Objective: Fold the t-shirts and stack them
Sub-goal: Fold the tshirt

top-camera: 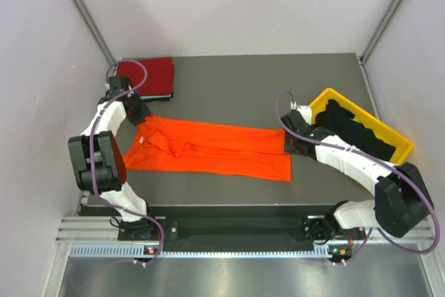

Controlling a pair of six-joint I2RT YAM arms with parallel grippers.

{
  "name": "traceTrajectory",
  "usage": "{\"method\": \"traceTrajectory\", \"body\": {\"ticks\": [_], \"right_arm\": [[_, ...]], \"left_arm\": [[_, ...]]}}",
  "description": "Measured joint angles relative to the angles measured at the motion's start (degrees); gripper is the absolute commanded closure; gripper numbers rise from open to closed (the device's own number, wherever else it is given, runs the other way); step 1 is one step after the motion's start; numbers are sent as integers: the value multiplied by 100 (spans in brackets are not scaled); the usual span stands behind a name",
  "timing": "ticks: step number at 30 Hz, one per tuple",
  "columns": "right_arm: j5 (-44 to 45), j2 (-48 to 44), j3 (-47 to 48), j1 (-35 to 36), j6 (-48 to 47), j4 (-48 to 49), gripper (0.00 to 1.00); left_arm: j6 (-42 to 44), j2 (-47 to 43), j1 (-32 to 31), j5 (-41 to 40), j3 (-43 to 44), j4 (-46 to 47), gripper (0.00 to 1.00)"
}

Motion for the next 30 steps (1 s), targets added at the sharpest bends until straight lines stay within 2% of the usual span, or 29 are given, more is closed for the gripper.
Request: {"method": "traceTrajectory", "body": {"ticks": [5, 13, 23, 30], "right_arm": [[-87, 278, 448, -138, -151, 44, 59], [-555, 804, 527, -678, -232, 160, 58], [-1064, 614, -376, -706, 225, 682, 57], [-1174, 643, -520, -706, 271, 909, 60]], "left_arm": [[31, -319, -175, -76, -249, -9, 61], [-48, -367, -358, -94, -813, 20, 62], [-59, -63, -352, -446, -822, 122, 62], [-59, 90, -352, -640, -876, 170, 62]]}}
